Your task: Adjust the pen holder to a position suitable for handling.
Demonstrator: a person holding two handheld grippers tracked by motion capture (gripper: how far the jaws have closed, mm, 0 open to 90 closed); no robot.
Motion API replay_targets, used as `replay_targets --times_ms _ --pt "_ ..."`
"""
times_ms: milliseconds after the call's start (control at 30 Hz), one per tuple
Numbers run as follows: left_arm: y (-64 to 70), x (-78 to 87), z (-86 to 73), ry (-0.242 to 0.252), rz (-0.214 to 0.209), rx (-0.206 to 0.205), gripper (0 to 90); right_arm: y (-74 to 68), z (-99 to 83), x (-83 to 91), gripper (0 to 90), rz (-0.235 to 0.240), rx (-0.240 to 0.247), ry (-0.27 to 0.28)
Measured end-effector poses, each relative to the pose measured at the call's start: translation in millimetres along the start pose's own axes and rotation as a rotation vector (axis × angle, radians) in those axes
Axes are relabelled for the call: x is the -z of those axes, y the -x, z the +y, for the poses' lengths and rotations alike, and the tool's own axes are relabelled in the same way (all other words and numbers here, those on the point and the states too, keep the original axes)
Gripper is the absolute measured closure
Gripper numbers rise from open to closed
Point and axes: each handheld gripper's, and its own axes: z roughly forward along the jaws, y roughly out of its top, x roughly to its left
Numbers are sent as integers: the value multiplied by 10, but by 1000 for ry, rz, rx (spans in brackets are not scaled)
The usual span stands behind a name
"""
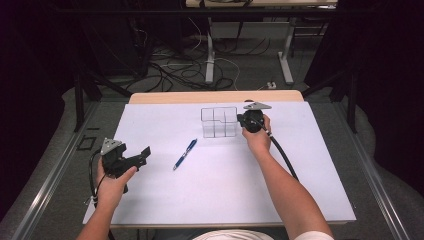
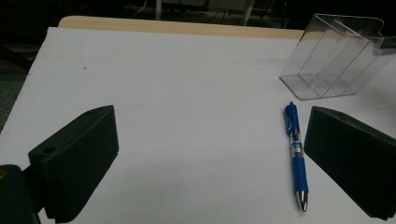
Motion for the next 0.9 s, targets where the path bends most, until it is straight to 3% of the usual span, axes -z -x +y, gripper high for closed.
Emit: replay_targets --times_ms 267,467,733,900 --pt "1 -2 0 1 -1 -2 35 -118 14 -46 900 14 -11 -5" --pt "-3 0 3 0 1 -3 39 -121 11 -42 900 18 -13 -9" --pt "-5 -12 6 4 2 1 48 -57 65 54 832 13 -40 -1" --pt "-13 -11 6 2 3 6 50 -24 118 146 750 42 -58 22"
